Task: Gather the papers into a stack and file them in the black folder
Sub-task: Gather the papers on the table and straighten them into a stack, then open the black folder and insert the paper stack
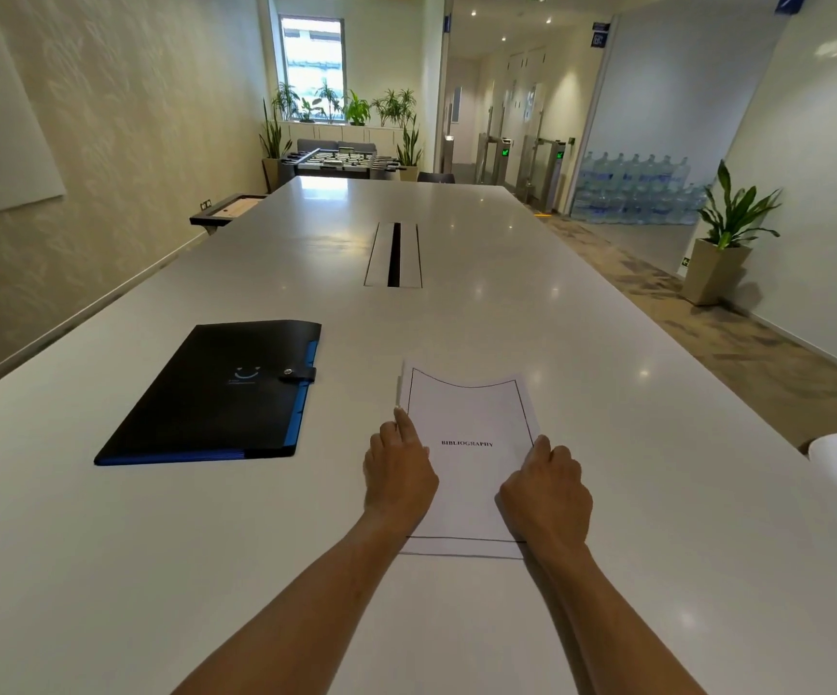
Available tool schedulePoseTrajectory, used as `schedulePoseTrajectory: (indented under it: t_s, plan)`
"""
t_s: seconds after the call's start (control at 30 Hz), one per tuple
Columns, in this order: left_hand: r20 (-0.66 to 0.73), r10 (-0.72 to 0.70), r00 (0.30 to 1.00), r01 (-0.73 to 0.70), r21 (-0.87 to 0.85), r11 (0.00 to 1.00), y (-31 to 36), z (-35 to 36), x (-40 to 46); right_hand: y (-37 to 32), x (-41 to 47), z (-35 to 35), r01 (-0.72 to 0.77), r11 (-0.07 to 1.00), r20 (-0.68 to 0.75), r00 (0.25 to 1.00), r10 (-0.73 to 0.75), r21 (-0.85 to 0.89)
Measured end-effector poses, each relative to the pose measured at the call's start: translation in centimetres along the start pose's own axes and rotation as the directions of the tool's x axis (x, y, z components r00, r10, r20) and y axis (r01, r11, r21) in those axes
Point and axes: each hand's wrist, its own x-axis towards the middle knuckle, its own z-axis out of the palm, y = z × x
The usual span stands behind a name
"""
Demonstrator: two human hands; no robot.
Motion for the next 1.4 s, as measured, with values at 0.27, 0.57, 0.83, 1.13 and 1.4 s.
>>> schedulePoseTrajectory:
  t_s: [0.27, 0.57, 0.83, 1.13, 1.4]
  plan:
    - [-0.015, 0.041, 0.999, -0.037, 0.175, 0.984, -0.4, -0.4, -0.4, 0.3, -0.1, -0.2, 0.033, 0.996, -0.014, 0.999, -0.034, -0.084]
    - [-0.042, 0.063, 0.997, -0.06, 0.075, 0.995, -2.3, -1.1, 0.2, 0.2, 0.6, -1.0, 0.005, 0.997, 0.025, 1.0, -0.003, -0.074]
    - [-0.241, 0.025, 0.97, -0.001, 0.099, 0.995, -8.9, -4.5, 2.7, -4.1, 0.7, -0.4, 0.212, 0.976, -0.115, 0.972, -0.206, 0.043]
    - [-0.01, -0.147, 0.989, 0.141, 0.339, 0.93, -14.0, -6.9, 1.2, -10.6, -0.6, 1.8, 0.461, 0.865, -0.048, 0.886, -0.461, 0.198]
    - [0.062, -0.161, 0.985, 0.104, 0.535, 0.839, -9.9, -8.7, -1.5, -14.6, -1.3, 3.7, 0.535, 0.788, 0.043, 0.818, -0.573, 0.305]
